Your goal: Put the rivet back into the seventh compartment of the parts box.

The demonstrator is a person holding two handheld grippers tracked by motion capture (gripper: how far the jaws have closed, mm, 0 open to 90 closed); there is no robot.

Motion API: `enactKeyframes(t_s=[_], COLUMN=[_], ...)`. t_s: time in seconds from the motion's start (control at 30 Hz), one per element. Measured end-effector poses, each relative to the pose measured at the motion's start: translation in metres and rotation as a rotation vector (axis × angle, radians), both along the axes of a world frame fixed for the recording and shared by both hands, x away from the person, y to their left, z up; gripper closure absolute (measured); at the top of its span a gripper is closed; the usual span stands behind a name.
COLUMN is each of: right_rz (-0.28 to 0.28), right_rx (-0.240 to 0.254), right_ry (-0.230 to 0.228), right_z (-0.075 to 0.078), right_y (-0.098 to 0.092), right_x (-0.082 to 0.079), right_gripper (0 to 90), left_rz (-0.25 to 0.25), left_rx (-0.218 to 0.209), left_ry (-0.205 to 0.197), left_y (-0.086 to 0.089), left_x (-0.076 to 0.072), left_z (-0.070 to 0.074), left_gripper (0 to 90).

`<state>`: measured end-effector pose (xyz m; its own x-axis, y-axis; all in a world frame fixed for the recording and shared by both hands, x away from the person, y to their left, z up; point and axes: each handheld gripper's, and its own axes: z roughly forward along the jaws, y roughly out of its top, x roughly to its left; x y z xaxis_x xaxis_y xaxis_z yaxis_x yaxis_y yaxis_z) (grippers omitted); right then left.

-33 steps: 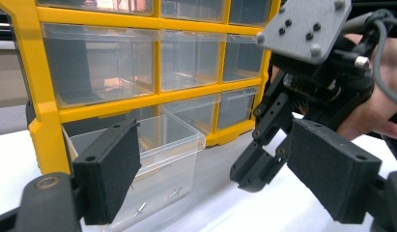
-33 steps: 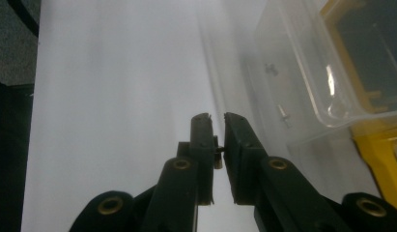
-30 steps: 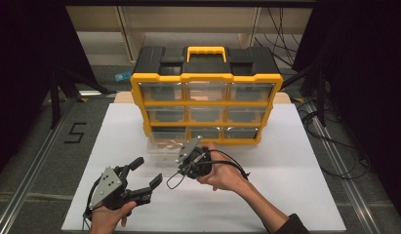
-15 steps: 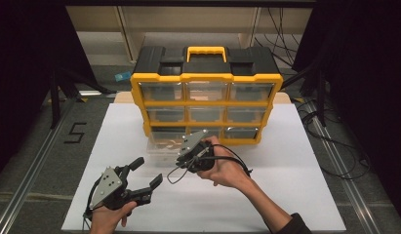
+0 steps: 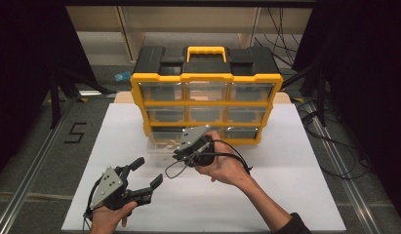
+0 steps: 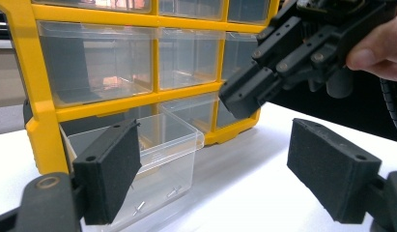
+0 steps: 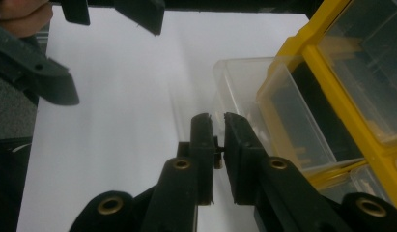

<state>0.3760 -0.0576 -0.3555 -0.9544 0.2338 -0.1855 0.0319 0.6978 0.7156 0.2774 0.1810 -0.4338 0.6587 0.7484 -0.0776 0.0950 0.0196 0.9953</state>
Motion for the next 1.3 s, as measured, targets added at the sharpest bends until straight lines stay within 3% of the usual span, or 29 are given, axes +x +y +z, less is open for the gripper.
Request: enactKeyframes(t_s=[0.4, 0.43, 0.47, 0.7, 0.73, 1.3], right_rz=[-0.04, -0.04, -0.049, -0.066, -0.069, -0.122], right_rx=[0.04, 0.04, 0.047, 0.062, 0.068, 0.073], right_ry=[-0.012, -0.012, -0.011, -0.018, -0.009, -0.009], right_z=[-0.003, -0.003, -0.003, -0.004, -0.005, -0.022], right_y=[0.008, 0.008, 0.008, 0.007, 0.008, 0.024], right_x=[0.014, 0.014, 0.017, 0.024, 0.026, 0.05], right_gripper=[82.6, 82.6, 82.6, 82.5, 82.6, 82.6], left_rz=[0.003, -0.038, -0.015, -0.012, 0.003, 0.004], left_rx=[-0.01, 0.187, 0.197, 0.201, -0.01, -0.01], left_ry=[0.024, -0.165, -0.158, -0.156, 0.024, 0.026], left_y=[0.0, 0.013, 0.014, 0.013, -0.001, 0.0], left_x=[-0.002, 0.012, 0.011, 0.011, -0.002, -0.001], left_z=[-0.001, 0.005, 0.006, 0.006, -0.001, -0.001], left_gripper=[19.0, 19.0, 19.0, 19.0, 19.0, 19.0])
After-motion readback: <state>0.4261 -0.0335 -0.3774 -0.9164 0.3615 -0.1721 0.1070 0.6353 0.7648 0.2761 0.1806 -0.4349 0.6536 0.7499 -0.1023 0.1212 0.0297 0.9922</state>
